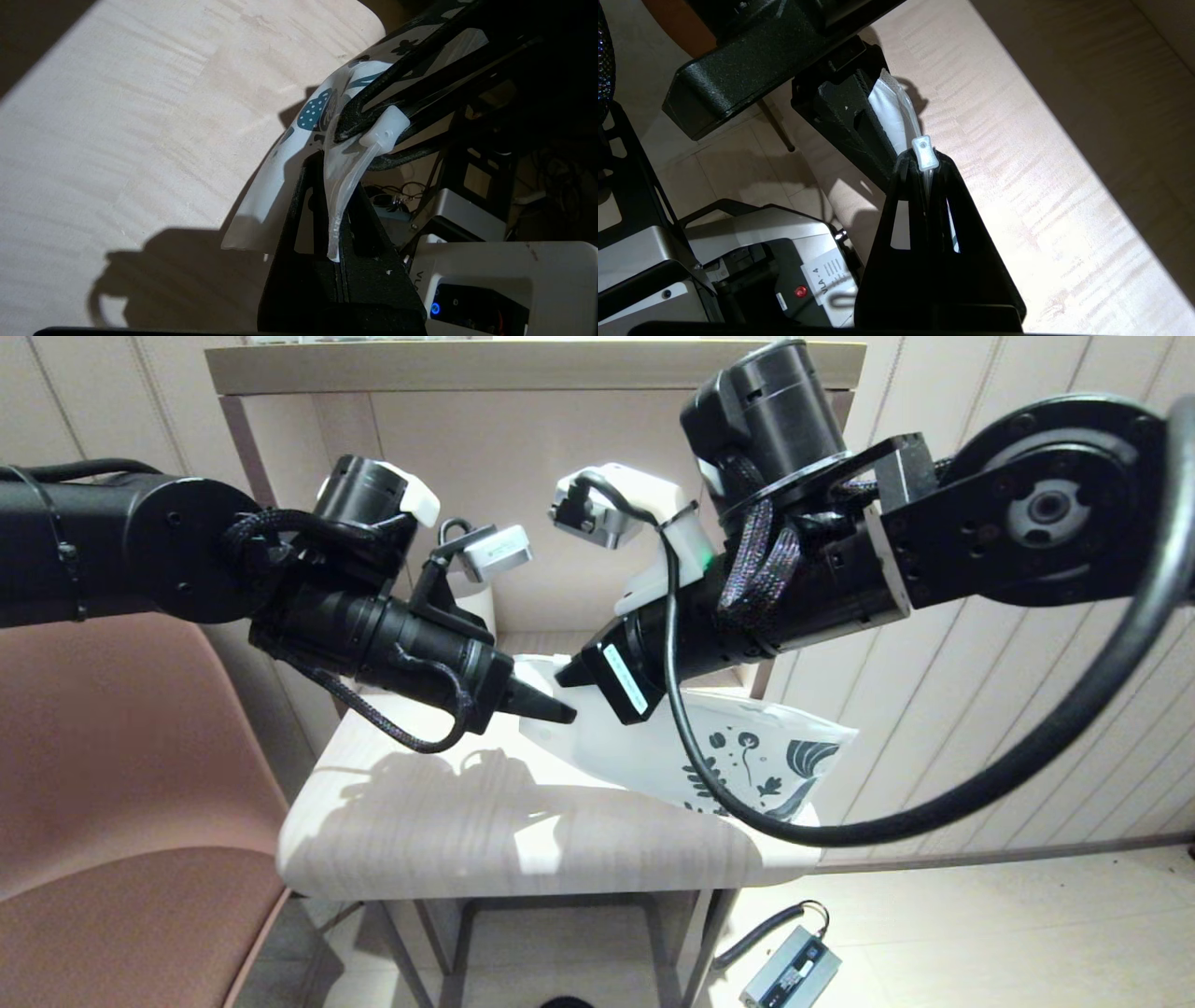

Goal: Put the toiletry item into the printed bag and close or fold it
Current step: Close the strorage bag and place it on the desk

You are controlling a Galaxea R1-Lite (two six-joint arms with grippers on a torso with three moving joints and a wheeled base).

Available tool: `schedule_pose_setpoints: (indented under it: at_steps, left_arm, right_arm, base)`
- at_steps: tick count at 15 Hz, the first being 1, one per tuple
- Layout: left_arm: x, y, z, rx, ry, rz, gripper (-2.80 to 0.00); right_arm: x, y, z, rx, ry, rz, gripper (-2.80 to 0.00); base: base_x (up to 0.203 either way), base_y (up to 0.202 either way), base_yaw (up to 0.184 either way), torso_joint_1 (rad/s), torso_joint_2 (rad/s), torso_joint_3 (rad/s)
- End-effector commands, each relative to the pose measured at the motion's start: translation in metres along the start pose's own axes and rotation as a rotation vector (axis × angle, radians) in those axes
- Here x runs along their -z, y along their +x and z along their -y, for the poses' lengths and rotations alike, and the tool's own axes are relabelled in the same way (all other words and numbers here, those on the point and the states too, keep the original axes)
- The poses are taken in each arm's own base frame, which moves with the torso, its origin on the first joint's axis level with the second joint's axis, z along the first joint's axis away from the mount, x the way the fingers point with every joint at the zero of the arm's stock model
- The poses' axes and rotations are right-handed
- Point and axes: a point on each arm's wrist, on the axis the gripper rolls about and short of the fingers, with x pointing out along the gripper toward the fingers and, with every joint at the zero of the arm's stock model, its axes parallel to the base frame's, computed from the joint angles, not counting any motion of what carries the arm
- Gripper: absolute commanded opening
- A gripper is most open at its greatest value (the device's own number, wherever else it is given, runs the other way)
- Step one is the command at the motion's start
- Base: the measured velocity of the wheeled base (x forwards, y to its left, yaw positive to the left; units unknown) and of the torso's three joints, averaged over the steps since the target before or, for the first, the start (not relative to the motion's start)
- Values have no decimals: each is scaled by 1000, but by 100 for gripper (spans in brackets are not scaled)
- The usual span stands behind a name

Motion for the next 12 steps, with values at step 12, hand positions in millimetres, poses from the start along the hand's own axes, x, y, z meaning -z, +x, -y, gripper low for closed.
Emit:
schedule_pose_setpoints:
  at_steps: [12]
  left_arm:
    - [0, -1, 1, 4, 2, 0, -280]
  right_arm:
    - [8, -10, 0, 3, 5, -26, -280]
  base:
    - [0, 0, 0, 0, 0, 0]
